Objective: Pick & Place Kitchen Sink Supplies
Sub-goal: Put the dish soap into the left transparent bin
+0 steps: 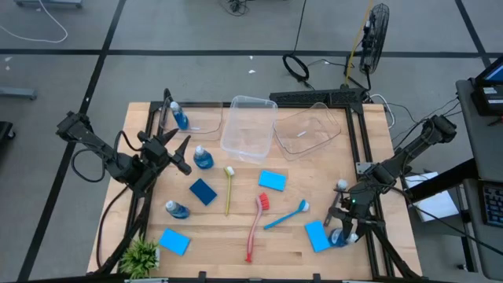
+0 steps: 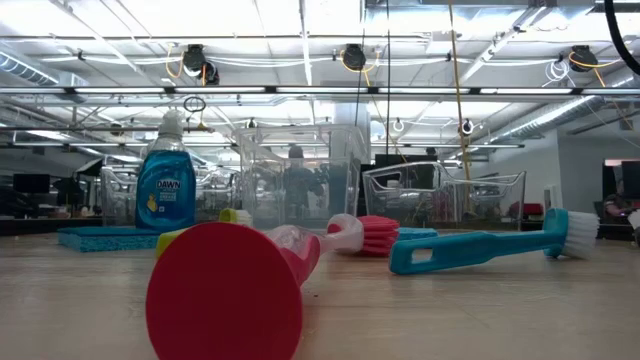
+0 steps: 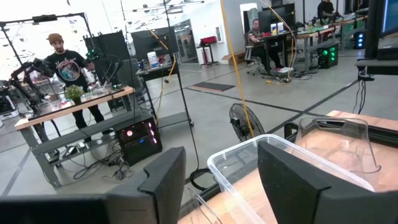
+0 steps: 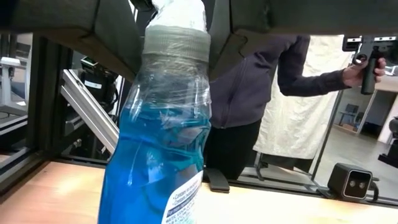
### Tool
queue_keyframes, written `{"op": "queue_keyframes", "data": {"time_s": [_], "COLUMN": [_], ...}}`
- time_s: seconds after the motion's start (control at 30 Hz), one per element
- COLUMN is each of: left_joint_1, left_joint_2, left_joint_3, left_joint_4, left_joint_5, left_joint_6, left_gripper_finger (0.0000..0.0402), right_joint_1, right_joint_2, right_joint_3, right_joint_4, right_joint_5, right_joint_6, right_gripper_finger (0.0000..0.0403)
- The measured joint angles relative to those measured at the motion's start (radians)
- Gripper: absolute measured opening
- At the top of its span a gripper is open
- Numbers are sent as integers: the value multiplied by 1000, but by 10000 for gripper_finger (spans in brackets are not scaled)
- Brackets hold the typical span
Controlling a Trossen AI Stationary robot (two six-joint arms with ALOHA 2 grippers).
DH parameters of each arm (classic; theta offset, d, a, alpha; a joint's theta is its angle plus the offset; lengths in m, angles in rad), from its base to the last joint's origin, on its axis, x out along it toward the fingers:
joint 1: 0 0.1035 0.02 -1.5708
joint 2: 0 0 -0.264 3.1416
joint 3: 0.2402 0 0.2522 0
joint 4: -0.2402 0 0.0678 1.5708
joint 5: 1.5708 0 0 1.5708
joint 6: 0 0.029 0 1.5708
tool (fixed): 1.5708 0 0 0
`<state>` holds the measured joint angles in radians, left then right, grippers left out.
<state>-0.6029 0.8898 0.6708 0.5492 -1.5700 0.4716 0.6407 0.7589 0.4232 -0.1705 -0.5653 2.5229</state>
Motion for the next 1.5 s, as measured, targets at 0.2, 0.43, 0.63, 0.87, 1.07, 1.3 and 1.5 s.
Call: {"op": "queue_keyframes", "data": {"time_s": [0.2, 0.43, 0.63, 0.87, 1.07, 1.3, 1.5], "left_joint_1": [0, 0, 0, 0, 0, 0, 0], "left_joint_2": [0, 0, 0, 0, 0, 0, 0], "left_joint_3": [0, 0, 0, 0, 0, 0, 0], "left_joint_4": [0, 0, 0, 1, 1, 1, 1], "left_joint_5": [0, 0, 0, 0, 1, 1, 60], "left_joint_6": [0, 0, 0, -5, -10, -9, -37], "left_gripper_finger": [186, 173, 164, 165, 180, 195, 204], "right_joint_1": [0, 0, 0, 1, 1, 0, -11], "right_joint_2": [0, 1, 2, 2, 1, 1, 1], "right_joint_3": [0, -1, 3, 33, 63, 72, 73], "right_joint_4": [18, 36, 93, 96, 98, 149, 192], "right_joint_5": [6, -45, -91, -146, -104, 71, 185], "right_joint_6": [-2, 8, 30, 45, 34, -12, -63], "right_gripper_finger": [138, 136, 135, 135, 134, 134, 134]}}
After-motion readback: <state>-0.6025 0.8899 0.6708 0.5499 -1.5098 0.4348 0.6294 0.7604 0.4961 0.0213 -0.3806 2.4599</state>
